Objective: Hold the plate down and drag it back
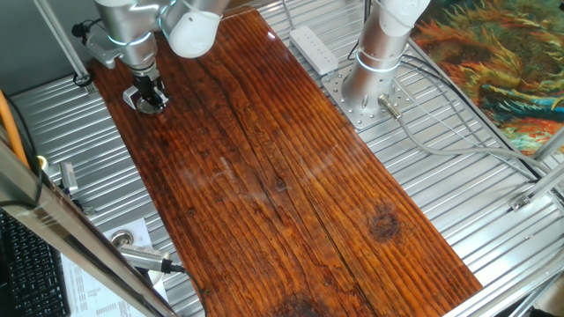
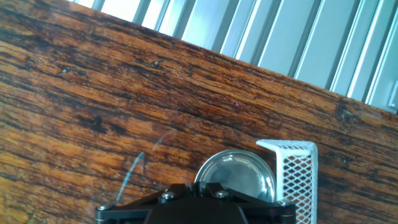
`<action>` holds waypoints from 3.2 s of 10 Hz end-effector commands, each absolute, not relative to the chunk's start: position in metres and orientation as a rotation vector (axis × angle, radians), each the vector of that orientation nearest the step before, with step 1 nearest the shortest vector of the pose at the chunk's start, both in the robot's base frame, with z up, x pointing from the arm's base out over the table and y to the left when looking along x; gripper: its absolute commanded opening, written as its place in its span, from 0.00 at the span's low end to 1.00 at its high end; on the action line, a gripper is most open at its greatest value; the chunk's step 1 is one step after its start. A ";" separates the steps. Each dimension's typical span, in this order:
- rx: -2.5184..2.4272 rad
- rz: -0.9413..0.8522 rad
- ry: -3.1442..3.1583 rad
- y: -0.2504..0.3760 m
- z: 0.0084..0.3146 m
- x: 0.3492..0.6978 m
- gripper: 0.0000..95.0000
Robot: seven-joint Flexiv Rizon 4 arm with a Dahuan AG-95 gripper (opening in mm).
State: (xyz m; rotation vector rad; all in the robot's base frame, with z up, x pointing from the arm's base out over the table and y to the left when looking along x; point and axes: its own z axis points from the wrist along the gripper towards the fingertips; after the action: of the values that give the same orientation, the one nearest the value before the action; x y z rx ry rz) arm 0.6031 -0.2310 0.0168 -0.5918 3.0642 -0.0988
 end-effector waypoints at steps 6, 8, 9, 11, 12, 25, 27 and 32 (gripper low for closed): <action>-0.588 -0.094 3.063 -0.229 0.016 0.603 0.00; -0.577 -0.093 3.065 -0.224 0.015 0.602 0.00; -0.578 -0.097 3.065 -0.223 0.015 0.602 0.00; -0.578 -0.096 3.065 -0.222 0.015 0.603 0.00; -0.577 -0.096 3.065 -0.220 0.015 0.603 0.00; -0.552 -0.101 3.073 -0.209 0.015 0.603 0.00; -0.548 -0.100 3.073 -0.207 0.015 0.603 0.00; -0.540 -0.105 3.075 -0.204 0.014 0.603 0.00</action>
State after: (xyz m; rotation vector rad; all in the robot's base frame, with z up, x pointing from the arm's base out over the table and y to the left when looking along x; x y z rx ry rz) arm 0.6033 -0.2030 0.0148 -0.5386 3.0748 -0.1038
